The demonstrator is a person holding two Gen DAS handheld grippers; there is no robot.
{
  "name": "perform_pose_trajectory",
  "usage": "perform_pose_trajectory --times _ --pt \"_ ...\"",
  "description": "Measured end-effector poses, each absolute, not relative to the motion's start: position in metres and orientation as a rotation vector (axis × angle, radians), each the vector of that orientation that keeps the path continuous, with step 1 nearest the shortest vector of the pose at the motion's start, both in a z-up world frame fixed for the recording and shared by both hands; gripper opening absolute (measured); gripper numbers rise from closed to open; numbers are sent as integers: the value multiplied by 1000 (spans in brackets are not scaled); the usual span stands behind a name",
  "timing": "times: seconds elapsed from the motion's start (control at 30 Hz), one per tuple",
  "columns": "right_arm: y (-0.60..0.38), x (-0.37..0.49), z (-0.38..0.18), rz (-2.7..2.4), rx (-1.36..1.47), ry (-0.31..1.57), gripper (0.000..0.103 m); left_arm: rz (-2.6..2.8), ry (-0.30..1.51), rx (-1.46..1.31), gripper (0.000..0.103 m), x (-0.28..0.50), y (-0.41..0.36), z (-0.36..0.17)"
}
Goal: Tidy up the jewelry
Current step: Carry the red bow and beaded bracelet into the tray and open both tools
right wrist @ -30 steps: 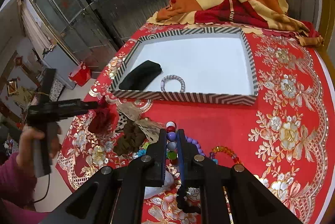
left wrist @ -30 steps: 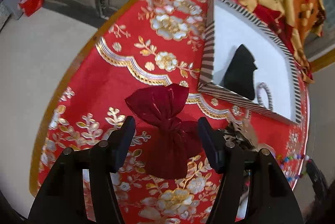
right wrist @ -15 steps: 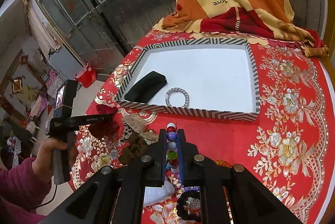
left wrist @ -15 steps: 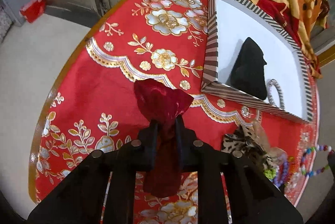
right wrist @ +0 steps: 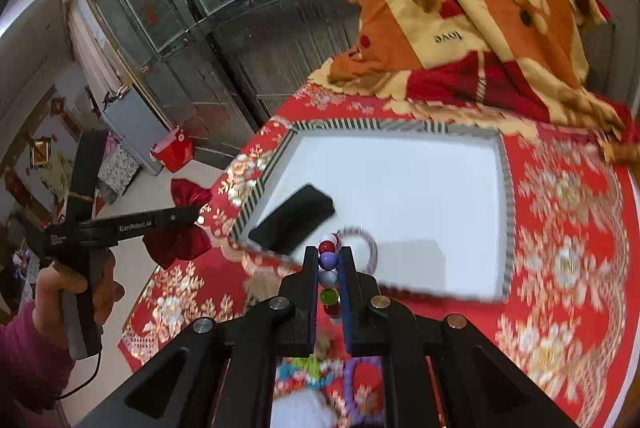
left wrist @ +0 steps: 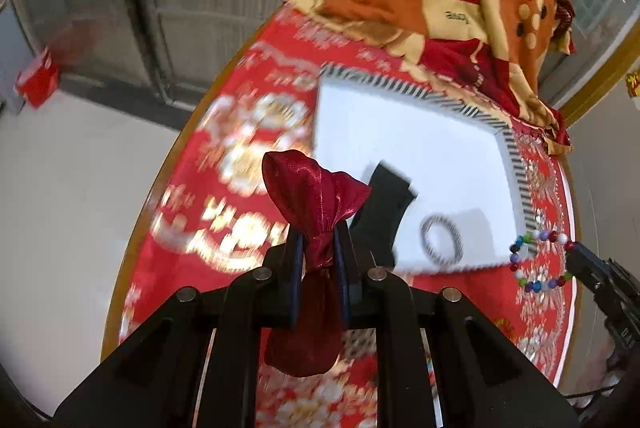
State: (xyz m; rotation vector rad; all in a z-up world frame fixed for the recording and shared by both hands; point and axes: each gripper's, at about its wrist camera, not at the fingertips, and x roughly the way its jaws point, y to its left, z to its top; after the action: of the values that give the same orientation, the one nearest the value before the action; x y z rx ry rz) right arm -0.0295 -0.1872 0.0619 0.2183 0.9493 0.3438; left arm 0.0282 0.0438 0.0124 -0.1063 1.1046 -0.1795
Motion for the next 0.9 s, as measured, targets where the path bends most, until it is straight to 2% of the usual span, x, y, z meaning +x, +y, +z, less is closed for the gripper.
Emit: perform_pose_trajectory --times 0.4,0.77,0.8,0.9 --pt "-159 65 22 415 222 1022 9 -194 1155 -86 13 138 -13 -22" --pt "-190 117 -51 339 301 1146 9 -142 1220 -63 14 175 -21 -66" --pt "-191 118 -57 333 306 1158 9 -140 1224 -69 14 176 -21 -69" --pt "-191 120 -68 321 307 1189 9 -137 1233 -73 26 178 -20 -73"
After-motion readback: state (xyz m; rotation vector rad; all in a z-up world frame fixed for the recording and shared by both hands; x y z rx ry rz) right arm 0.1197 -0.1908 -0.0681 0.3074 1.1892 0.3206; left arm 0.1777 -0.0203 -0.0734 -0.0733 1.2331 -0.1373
